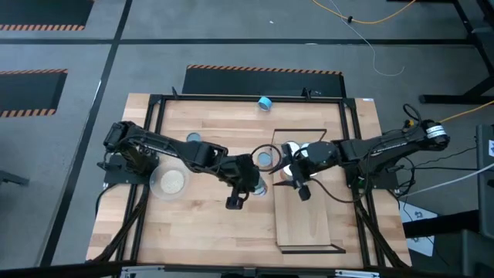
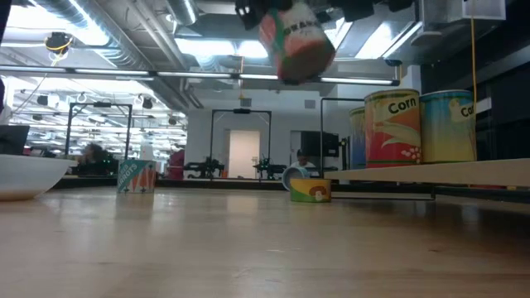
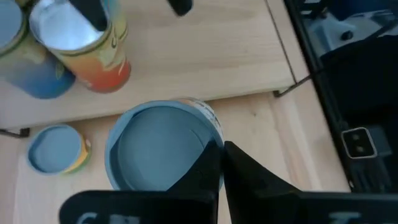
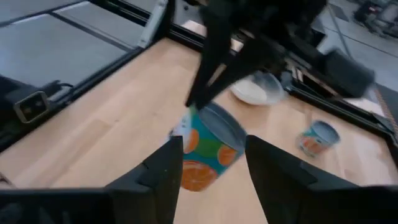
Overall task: Pick and place cans onto a shelf
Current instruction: Put the green can onto the shelf
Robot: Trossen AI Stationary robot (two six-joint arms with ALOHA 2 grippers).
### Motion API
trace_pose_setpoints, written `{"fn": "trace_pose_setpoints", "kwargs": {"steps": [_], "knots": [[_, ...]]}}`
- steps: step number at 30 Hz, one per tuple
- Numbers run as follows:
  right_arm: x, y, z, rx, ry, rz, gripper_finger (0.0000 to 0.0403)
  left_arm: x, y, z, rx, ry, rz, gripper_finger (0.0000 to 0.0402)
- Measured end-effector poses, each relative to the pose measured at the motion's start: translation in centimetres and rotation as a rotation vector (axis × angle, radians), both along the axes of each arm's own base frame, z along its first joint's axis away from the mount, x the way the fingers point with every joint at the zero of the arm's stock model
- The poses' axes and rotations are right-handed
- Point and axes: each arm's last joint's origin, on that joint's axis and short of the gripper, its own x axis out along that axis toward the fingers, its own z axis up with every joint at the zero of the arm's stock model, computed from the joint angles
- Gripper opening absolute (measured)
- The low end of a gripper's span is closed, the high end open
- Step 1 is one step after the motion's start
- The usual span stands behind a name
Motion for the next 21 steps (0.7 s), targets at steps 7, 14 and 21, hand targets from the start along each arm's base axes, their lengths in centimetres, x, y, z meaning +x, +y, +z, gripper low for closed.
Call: {"fn": "trace_pose_setpoints", "kwargs": {"steps": [7, 14, 21], "knots": [[0.3, -0.4, 0.2, 0.059, -0.021, 0.098, 0.018, 1.7, 0.2, -1.4, -0.004, -0.026, -0.051, 0.0001], [1.5, -0.4, -1.5, 0.076, 0.052, 0.134, 0.018, 2.6, 0.6, -2.8, -0.008, -0.009, -0.11, 0.0001], [2.6, 0.0, -3.8, 0.114, 0.148, 0.222, 0.018, 3.0, 0.9, -2.8, -0.01, -0.031, -0.104, 0.0001]]}}
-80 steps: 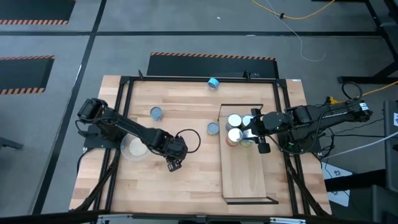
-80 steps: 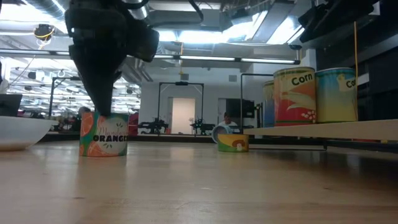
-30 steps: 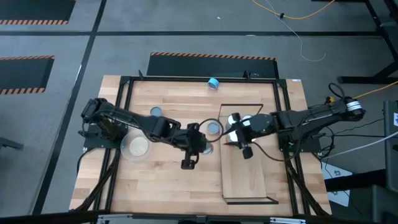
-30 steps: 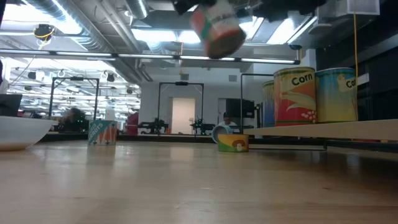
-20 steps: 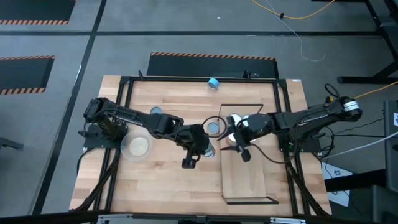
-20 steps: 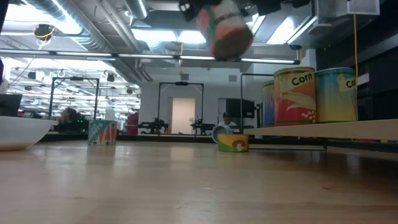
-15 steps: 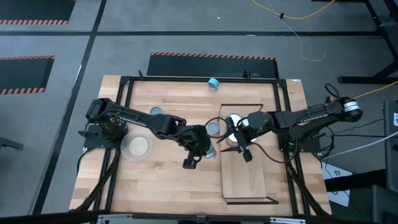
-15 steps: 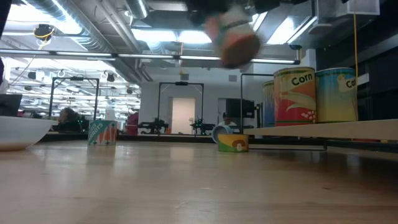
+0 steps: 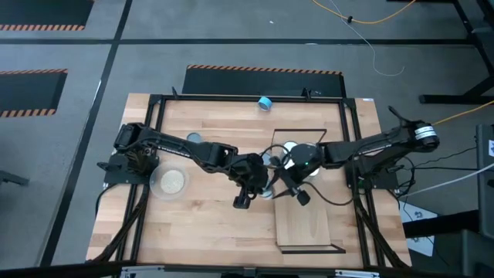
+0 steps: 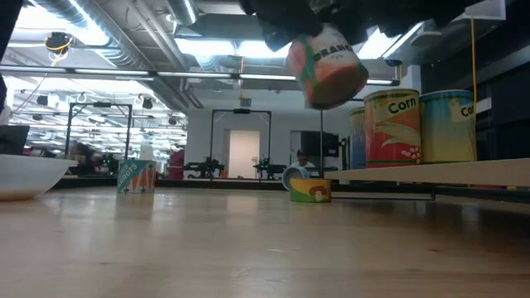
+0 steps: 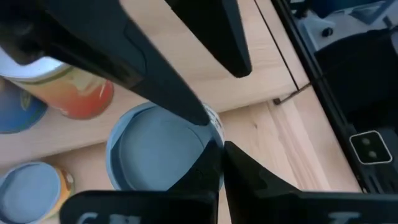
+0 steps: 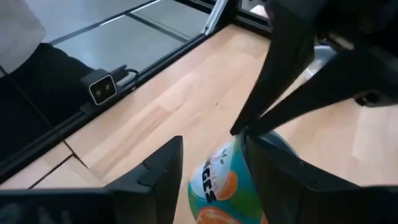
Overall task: Pick and place cans onto a shelf
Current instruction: Put the green can onto the shelf
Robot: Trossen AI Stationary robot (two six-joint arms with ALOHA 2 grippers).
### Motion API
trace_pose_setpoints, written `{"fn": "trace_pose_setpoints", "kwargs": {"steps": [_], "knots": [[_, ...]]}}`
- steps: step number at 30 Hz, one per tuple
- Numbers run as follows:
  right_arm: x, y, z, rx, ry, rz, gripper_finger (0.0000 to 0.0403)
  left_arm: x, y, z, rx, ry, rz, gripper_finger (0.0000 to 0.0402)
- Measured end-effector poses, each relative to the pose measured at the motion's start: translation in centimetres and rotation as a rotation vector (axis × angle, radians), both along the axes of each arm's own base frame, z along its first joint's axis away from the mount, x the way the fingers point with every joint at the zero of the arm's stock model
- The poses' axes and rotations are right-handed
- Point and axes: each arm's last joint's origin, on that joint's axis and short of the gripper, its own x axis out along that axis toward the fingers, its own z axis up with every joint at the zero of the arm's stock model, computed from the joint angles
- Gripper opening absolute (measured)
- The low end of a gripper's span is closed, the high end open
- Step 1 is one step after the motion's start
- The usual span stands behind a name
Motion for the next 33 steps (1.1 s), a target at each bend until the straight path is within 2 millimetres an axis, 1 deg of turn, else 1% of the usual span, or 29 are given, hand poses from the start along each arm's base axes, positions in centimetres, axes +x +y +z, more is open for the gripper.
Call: {"fn": "trace_pose_setpoints", "kwargs": {"steps": [6, 10, 21, 31, 33], "knots": [[0.6, 0.1, -0.9, -0.003, 0.029, 0.005, 0.0179, 0.0, 0.0, 0.0, 0.002, 0.001, 0.001, 0.0001], [0.6, 0.1, -1.1, -0.004, 0.036, 0.004, 0.0165, 0.0, 0.0, 0.0, 0.006, -0.001, 0.006, 0.0002], [0.6, 0.0, -1.2, -0.015, 0.046, -0.015, 0.0097, 0.1, 0.0, 0.0, 0.015, -0.012, 0.016, 0.0005], [0.6, 0.0, -1.4, -0.036, 0.054, -0.045, 0.0015, 0.1, 0.2, 0.1, 0.029, -0.018, 0.031, 0.0006], [0.6, -0.1, -1.4, -0.037, 0.053, -0.047, 0.001, 0.1, 0.2, 0.1, 0.029, -0.018, 0.032, 0.0007]]}}
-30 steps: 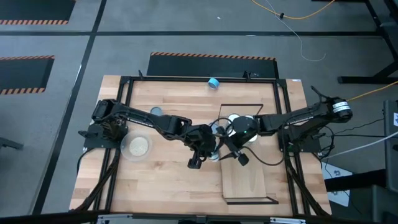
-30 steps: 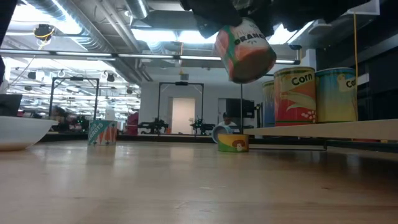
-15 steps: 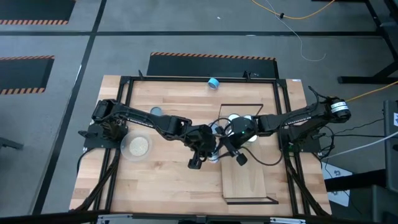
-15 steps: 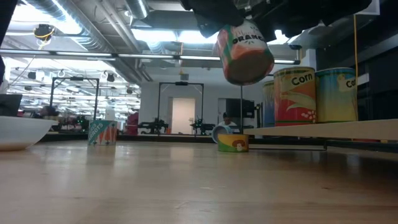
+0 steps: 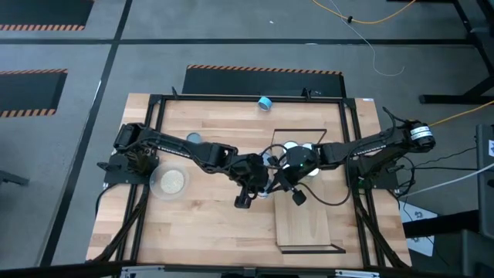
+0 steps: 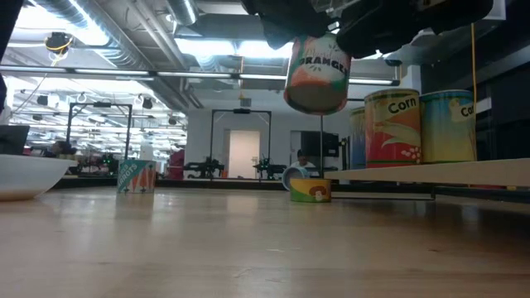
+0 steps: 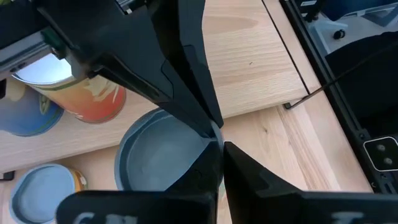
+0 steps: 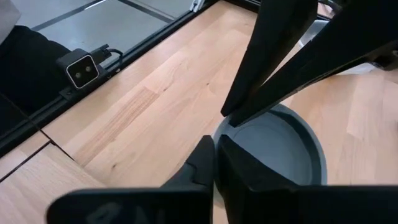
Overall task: Pick and place cans onto a shelf
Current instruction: Put the green can onto the shelf
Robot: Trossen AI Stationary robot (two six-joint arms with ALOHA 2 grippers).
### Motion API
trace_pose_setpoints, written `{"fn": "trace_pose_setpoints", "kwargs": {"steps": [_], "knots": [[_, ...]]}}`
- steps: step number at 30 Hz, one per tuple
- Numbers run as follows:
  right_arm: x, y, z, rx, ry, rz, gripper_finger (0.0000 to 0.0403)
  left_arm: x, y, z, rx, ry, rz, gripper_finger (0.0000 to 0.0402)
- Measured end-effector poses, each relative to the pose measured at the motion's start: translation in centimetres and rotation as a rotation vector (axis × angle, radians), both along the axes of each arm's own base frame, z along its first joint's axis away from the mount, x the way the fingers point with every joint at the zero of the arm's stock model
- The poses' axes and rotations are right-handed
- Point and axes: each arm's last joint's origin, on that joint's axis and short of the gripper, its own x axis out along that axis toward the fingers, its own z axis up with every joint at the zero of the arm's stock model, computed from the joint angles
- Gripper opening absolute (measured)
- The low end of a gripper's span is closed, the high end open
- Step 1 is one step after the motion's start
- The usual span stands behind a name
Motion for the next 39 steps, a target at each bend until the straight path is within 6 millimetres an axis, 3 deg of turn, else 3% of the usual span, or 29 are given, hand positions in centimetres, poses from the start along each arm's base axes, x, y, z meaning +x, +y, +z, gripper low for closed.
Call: {"fn": "trace_pose_setpoints", "kwargs": {"steps": [16, 22, 30, 39], "knots": [[-0.9, 0.3, 0.3, -0.009, 0.041, 0.012, 0.0009, -0.1, -0.2, 0.1, 0.044, -0.006, 0.04, 0.0079], [-3.2, 0.8, 2.3, 0.026, 0.063, 0.02, 0.0009, -0.1, -0.4, 0.2, 0.101, -0.019, 0.091, 0.0091], [-8.6, 1.3, 4.7, 0.099, 0.212, 0.006, 0.0008, -0.1, -0.3, 0.1, 0.113, -0.012, 0.1, 0.009], [-12.3, 2.7, 4.7, 0.002, 0.347, -0.076, 0.0008, -0.1, -0.3, 0.1, 0.111, -0.015, 0.099, 0.009]]}}
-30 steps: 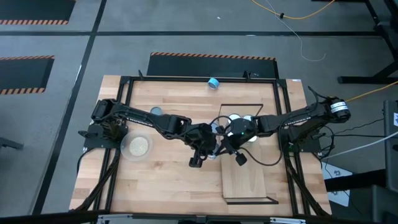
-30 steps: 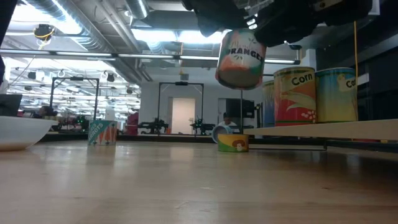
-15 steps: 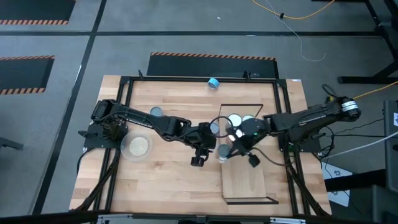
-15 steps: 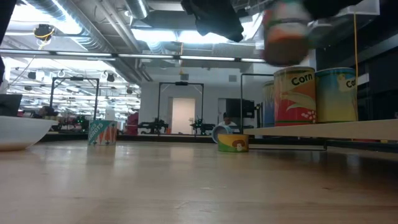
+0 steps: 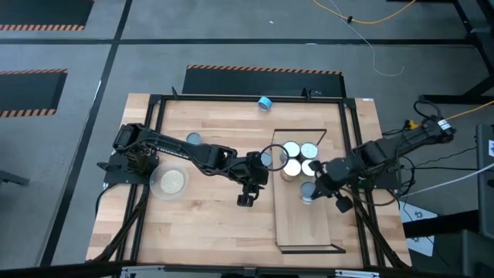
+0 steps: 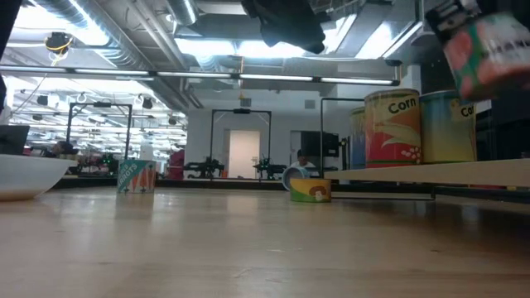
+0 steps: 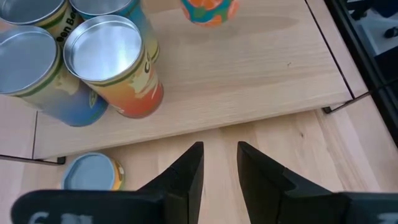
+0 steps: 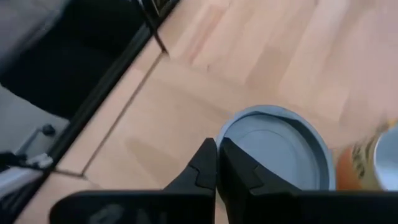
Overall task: Pick and place cans onto a shelf
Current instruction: Put the green can onto the shelf
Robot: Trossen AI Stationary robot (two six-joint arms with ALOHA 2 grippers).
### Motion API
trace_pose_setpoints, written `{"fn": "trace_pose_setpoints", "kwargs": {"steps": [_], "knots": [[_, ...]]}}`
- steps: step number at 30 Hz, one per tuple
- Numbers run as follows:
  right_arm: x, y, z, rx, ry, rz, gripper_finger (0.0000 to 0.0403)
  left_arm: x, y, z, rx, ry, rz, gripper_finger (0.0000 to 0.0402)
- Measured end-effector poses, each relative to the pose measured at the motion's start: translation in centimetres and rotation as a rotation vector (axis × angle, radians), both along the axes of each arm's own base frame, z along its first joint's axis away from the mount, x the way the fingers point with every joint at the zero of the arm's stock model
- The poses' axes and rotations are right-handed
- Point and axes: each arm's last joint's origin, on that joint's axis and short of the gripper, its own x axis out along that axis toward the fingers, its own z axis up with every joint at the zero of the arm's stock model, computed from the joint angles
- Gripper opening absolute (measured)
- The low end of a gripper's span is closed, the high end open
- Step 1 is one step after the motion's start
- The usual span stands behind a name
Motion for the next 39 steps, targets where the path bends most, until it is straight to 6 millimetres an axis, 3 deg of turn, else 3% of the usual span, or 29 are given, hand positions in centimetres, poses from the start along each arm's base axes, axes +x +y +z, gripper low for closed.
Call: {"fn": "trace_pose_setpoints", "kwargs": {"steps": [10, 21, 39], "knots": [[-1.1, 1.0, -3.5, -0.136, 0.06, 0.003, 0.0009, 0.0, 0.0, 0.0, -0.001, 0.001, -0.001, 0.0091], [-1.4, 0.7, -5.4, -0.189, 0.084, -0.031, 0.0011, 0.0, 0.0, -0.1, -0.001, 0.001, 0.0, 0.0087], [-0.4, 1.2, -6.1, -0.209, 0.064, -0.012, 0.0012, 0.0, 0.0, -0.1, -0.002, 0.003, 0.0, 0.0087]]}}
